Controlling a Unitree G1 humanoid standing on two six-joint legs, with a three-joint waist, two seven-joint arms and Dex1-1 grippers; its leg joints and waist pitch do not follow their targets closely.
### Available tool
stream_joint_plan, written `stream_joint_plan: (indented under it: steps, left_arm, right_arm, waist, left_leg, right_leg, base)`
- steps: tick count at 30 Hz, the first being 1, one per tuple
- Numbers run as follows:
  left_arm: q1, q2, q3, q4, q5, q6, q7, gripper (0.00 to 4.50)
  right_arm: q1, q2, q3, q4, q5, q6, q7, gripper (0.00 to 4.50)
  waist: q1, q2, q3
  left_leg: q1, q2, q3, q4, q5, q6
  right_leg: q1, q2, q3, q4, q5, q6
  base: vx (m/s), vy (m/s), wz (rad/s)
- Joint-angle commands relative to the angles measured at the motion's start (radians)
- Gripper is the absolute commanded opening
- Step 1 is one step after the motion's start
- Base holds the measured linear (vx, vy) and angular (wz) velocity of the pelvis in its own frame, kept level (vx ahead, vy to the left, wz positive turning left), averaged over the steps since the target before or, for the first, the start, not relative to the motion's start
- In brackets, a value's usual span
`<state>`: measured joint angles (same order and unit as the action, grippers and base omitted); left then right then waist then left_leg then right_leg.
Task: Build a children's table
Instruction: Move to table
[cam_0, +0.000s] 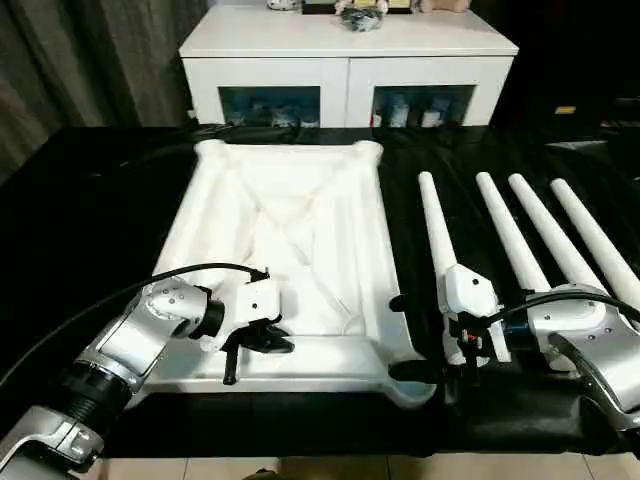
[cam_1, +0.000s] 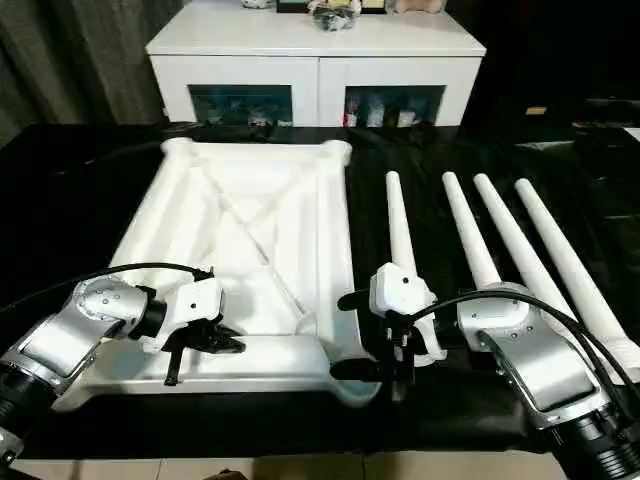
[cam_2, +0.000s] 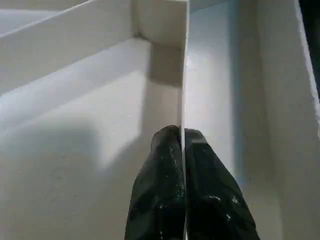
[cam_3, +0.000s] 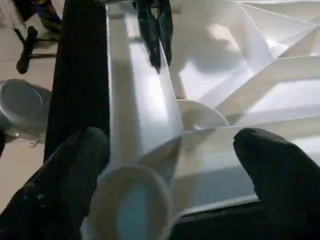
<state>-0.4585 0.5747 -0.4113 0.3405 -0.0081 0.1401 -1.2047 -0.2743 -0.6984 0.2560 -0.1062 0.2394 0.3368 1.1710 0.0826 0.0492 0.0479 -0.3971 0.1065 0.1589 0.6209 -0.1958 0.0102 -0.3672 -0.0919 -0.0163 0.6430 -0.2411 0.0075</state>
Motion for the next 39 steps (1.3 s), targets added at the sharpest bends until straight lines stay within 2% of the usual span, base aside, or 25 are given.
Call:
stream_joint_plan:
  steps: [1,2,3,4,6,11,14,18,19,20,21,22,23,25,26,27,28,29,30,33,34,35,36,37,39]
  left_arm:
    - [0.008,0.025,0.057,0.049,0.007,0.002,0.062,0.09]
    - [0.007,0.028,0.063,0.058,0.009,-0.004,0.07,0.09]
    - [0.006,0.03,0.067,0.062,0.01,-0.007,0.074,0.09]
    - [0.002,0.035,0.075,0.076,0.015,-0.017,0.087,0.09]
    - [-0.009,0.043,0.084,0.103,0.035,-0.043,0.118,0.09]
    - [-0.045,0.032,0.086,0.168,0.077,-0.126,0.197,0.09]
    - [-0.062,0.016,0.088,0.198,0.085,-0.161,0.211,0.09]
    - [-0.07,0.016,0.084,0.226,0.096,-0.225,0.221,0.09]
    - [-0.073,0.011,0.094,0.233,0.077,-0.23,0.211,0.09]
    - [-0.074,0.008,0.102,0.232,0.061,-0.218,0.198,0.42]
    - [-0.076,0.007,0.11,0.231,0.048,-0.202,0.188,0.42]
    - [-0.076,0.007,0.11,0.231,0.048,-0.202,0.188,0.52]
    - [-0.081,0.012,0.12,0.233,0.045,-0.2,0.188,0.56]
    - [-0.085,0.018,0.128,0.235,0.047,-0.203,0.195,0.73]
    - [-0.088,0.022,0.135,0.237,0.047,-0.207,0.201,0.86]
    - [-0.088,0.022,0.135,0.237,0.047,-0.207,0.201,0.93]
    - [-0.089,0.024,0.148,0.233,0.034,-0.2,0.199,0.93]
    - [-0.089,0.024,0.166,0.221,0.022,-0.201,0.209,0.94]
    - [-0.086,0.023,0.187,0.194,-0.003,-0.184,0.208,1.03]
    - [-0.053,0.023,0.246,0.035,-0.102,-0.078,0.176,1.31]
    - [-0.053,0.023,0.246,0.035,-0.102,-0.078,0.176,1.36]
    - [-0.041,0.023,0.253,-0.014,-0.126,-0.045,0.168,1.38]
    - [-0.032,0.023,0.258,-0.046,-0.141,-0.025,0.162,1.49]
    - [-0.006,0.021,0.262,-0.141,-0.169,0.024,0.164,1.64]
    - [0.011,0.019,0.262,-0.204,-0.19,0.062,0.164,1.78]
  right_arm:
    - [-0.011,0.002,-0.006,-0.006,-0.008,-0.005,-0.009,4.5]
    - [-0.013,0.004,-0.007,-0.003,-0.009,-0.006,-0.012,4.5]
    - [-0.014,0.005,-0.007,-0.002,-0.01,-0.006,-0.015,4.5]
    - [-0.017,0.008,-0.008,0.002,-0.012,-0.008,-0.019,4.5]
    - [-0.024,0.014,-0.008,0.014,-0.021,-0.017,-0.03,4.5]
    - [-0.048,0.034,-0.004,0.057,-0.063,-0.032,-0.082,4.5]
    - [-0.06,0.052,-0.013,0.081,-0.085,-0.04,-0.131,4.5]
    - [-0.07,0.087,-0.038,0.092,-0.105,-0.021,-0.218,4.5]
    - [-0.078,0.104,-0.041,0.094,-0.122,0.005,-0.269,4.5]
    - [-0.083,0.113,-0.041,0.096,-0.131,0.018,-0.293,4.5]
    - [-0.092,0.129,-0.044,0.101,-0.133,0.058,-0.319,4.5]
    - [-0.092,0.129,-0.044,0.101,-0.133,0.058,-0.319,4.5]
    - [-0.117,0.163,-0.05,0.123,-0.134,0.165,-0.372,4.5]
    - [-0.136,0.185,-0.057,0.142,-0.128,0.226,-0.399,4.5]
    - [-0.152,0.202,-0.065,0.16,-0.127,0.264,-0.424,4.5]
    - [-0.152,0.202,-0.065,0.16,-0.127,0.264,-0.424,4.5]
    - [-0.174,0.227,-0.081,0.182,-0.12,0.308,-0.457,4.5]
    - [-0.199,0.249,-0.097,0.212,-0.121,0.351,-0.495,4.5]
    - [-0.225,0.266,-0.109,0.245,-0.128,0.391,-0.532,4.5]
    - [-0.296,0.3,-0.135,0.338,-0.166,0.473,-0.627,4.5]
    - [-0.296,0.3,-0.135,0.338,-0.166,0.473,-0.627,4.5]
    - [-0.313,0.306,-0.144,0.36,-0.169,0.475,-0.645,4.5]
    - [-0.325,0.31,-0.151,0.374,-0.171,0.481,-0.659,4.5]
    - [-0.371,0.305,-0.146,0.433,-0.201,0.538,-0.7,4.5]
    - [-0.393,0.302,-0.145,0.462,-0.217,0.553,-0.727,4.5]
  waist:
    - [0.0,-0.003,-0.05]
    - [-0.002,-0.011,-0.049]
    - [-0.002,-0.008,-0.05]
    - [-0.005,-0.01,-0.05]
    - [-0.007,-0.011,-0.05]
    - [-0.015,-0.004,-0.052]
    - [-0.016,-0.005,-0.053]
    - [-0.016,-0.005,-0.056]
    - [-0.016,-0.002,-0.056]
    - [-0.016,-0.004,-0.055]
    - [-0.016,-0.003,-0.056]
    - [-0.017,-0.003,-0.055]
    - [-0.018,-0.002,-0.055]
    - [-0.018,-0.002,-0.056]
    - [-0.018,-0.001,-0.057]
    - [-0.018,0.001,-0.058]
    - [-0.017,0.001,-0.059]
    - [-0.02,-0.002,-0.063]
    - [-0.019,-0.006,-0.066]
    - [-0.014,-0.009,-0.068]
    - [-0.015,-0.007,-0.067]
    - [-0.012,-0.011,-0.065]
    - [-0.01,-0.01,-0.066]
    - [-0.011,-0.012,-0.065]
    - [-0.009,-0.011,-0.062]
  left_leg:
    - [0.027,0.116,-0.055,-0.109,-0.358,-0.007]
    - [0.028,0.116,-0.052,-0.109,-0.357,-0.003]
    - [0.027,0.114,-0.052,-0.107,-0.344,0.004]
    - [0.024,0.115,-0.053,-0.106,-0.328,0.012]
    - [0.026,0.114,-0.051,-0.104,-0.313,0.022]
    - [0.031,0.115,-0.05,-0.106,-0.327,0.014]
    - [0.033,0.114,-0.047,-0.106,-0.32,0.005]
    - [0.03,0.113,-0.043,-0.103,-0.262,0.028]
    - [0.03,0.113,-0.043,-0.102,-0.253,0.034]
    - [0.031,0.113,-0.041,-0.103,-0.251,0.032]
    - [0.032,0.113,-0.04,-0.103,-0.254,0.031]
    - [0.032,0.113,-0.038,-0.103,-0.255,0.03]
    - [0.033,0.113,-0.036,-0.103,-0.256,0.027]
    - [0.034,0.114,-0.036,-0.103,-0.248,0.016]
    - [0.034,0.114,-0.036,-0.104,-0.244,0.008]
    - [0.035,0.114,-0.035,-0.105,-0.246,-0.002]
    - [0.036,0.115,-0.034,-0.105,-0.245,-0.005]
    - [0.036,0.112,-0.033,-0.101,-0.204,-0.004]
    - [0.035,0.109,-0.031,-0.096,-0.159,0.004]
    - [0.031,0.106,-0.026,-0.09,-0.103,0.012]
    - [0.03,0.106,-0.025,-0.089,-0.102,0.011]
    - [0.032,0.107,-0.022,-0.089,-0.103,0.013]
    - [0.031,0.106,-0.022,-0.088,-0.099,0.015]
    - [0.029,0.106,-0.022,-0.088,-0.085,0.016]
    - [0.03,0.107,-0.017,-0.089,-0.088,0.01]
  right_leg:
    - [0.016,-0.081,0.036,-0.081,-0.094,-0.256]
    - [0.016,-0.08,0.036,-0.083,-0.094,-0.256]
    - [0.017,-0.083,0.037,-0.082,-0.091,-0.259]
    - [0.019,-0.084,0.037,-0.082,-0.084,-0.26]
    - [0.017,-0.082,0.036,-0.083,-0.081,-0.262]
    - [0.014,-0.077,0.034,-0.081,-0.062,-0.272]
    - [0.015,-0.078,0.034,-0.079,-0.036,-0.275]
    - [0.019,-0.078,0.034,-0.076,0.043,-0.28]
    - [0.02,-0.079,0.034,-0.076,0.043,-0.281]
    - [0.019,-0.078,0.033,-0.078,0.028,-0.281]
    - [0.018,-0.077,0.033,-0.077,0.02,-0.282]
    - [0.017,-0.076,0.034,-0.078,0.011,-0.284]
    - [0.017,-0.075,0.034,-0.079,-0.005,-0.284]
    - [0.016,-0.074,0.032,-0.076,-0.007,-0.289]
    - [0.015,-0.072,0.032,-0.074,0.003,-0.287]
    - [0.013,-0.07,0.03,-0.071,0.017,-0.287]
    - [0.014,-0.07,0.03,-0.07,0.028,-0.284]
    - [0.015,-0.069,0.029,-0.064,0.083,-0.289]
    - [0.016,-0.069,0.027,-0.061,0.133,-0.296]
    - [0.016,-0.07,0.024,-0.054,0.174,-0.31]
    - [0.015,-0.071,0.024,-0.053,0.173,-0.313]
    - [0.014,-0.069,0.024,-0.056,0.163,-0.306]
    - [0.016,-0.071,0.025,-0.054,0.158,-0.304]
    - [0.017,-0.068,0.023,-0.053,0.153,-0.303]
    - [0.014,-0.065,0.024,-0.055,0.128,-0.297]
  base:
    - [0.0,0.0,0.0]
    - [0.0,0.0,0.0]
    - [0.0,0.0,0.0]
    - [0.0,0.0,0.0]
    - [0.0,0.0,0.0]
    - [0.0,0.0,0.0]
    - [0.0,0.0,0.0]
    - [0.0,0.0,0.0]
    - [0.0,0.0,0.0]
    - [0.0,0.0,0.0]
    - [0.0,0.0,0.0]
    - [0.0,0.0,0.0]
    - [0.0,0.0,0.0]
    - [0.0,0.0,0.0]
    - [0.0,0.0,0.0]
    - [0.0,0.0,0.0]
    - [0.0,0.0,0.0]
    - [0.0,0.0,0.0]
    - [0.0,0.0,0.0]
    - [0.0,0.0,0.0]
    - [0.0,0.0,0.0]
    - [0.0,0.0,0.0]
    - [0.0,0.0,0.0]
    - [0.0,0.0,0.0]
    - [0.0,0.0,0.0]
